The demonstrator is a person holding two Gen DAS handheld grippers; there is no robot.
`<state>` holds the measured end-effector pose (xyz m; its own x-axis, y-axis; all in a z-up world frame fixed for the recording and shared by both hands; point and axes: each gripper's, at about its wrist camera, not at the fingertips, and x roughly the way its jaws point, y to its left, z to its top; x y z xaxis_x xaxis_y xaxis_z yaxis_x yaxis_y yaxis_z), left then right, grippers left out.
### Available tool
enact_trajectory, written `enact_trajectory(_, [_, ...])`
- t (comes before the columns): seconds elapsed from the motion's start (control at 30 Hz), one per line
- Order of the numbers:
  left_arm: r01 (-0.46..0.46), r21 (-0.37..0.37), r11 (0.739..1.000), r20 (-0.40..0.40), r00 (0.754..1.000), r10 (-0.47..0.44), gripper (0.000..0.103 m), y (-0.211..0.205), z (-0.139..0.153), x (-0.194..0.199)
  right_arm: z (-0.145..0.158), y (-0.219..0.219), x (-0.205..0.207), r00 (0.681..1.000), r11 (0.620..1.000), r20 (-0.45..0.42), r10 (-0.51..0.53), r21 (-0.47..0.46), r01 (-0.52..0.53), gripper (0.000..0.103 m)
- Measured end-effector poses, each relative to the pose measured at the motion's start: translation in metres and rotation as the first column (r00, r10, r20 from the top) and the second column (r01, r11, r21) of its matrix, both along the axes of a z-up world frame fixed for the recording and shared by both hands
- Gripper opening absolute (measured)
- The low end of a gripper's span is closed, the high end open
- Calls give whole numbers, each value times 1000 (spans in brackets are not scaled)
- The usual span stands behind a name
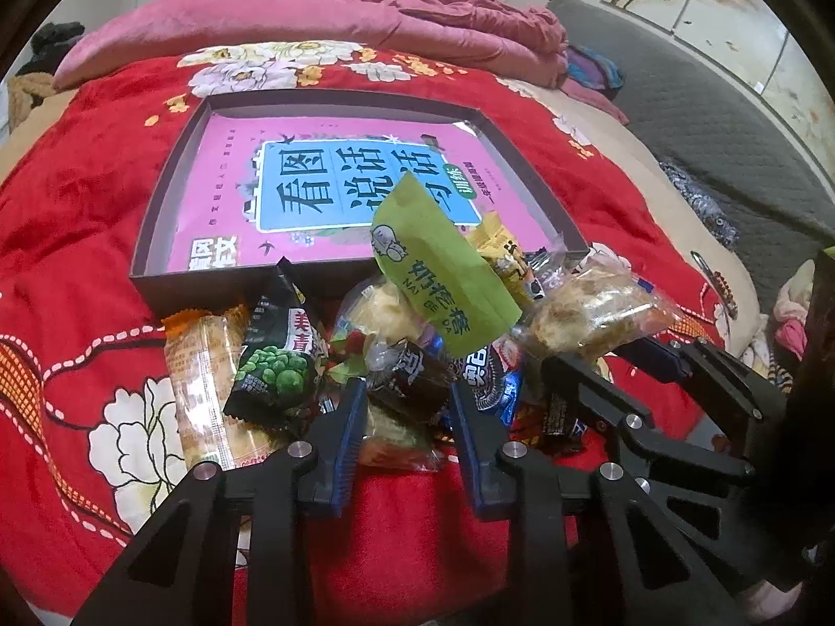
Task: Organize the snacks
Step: 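Lift the clear bag with the right tool while the left tool grasps the small dark bottle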
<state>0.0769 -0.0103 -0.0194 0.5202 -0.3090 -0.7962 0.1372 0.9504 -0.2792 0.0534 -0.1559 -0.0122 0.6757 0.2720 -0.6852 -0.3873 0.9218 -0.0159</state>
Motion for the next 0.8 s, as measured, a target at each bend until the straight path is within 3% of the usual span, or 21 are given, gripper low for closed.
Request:
enact_trajectory(0.33, [-15,-39,999,-24,1000,15,37,5,-4,6,-2,-8,8,999,997,-42,-23,68,26,51])
enact_trajectory(0.47, [-11,-32,999,-43,999,10,45,4,-8,8,-3,-10,12,998,996,-60,-26,87,31,53])
enact_trajectory(0.63, [3,4,1000,-27,1000,-2,45,-3,-7,10,-5,-12,16,997,995,-66,-34,88,39,50])
enact_trajectory(0.8, [17,15,1000,1,1000,-17,37,-7,-3,8,-4,-16,16,997,994,-64,-34,102,41,46])
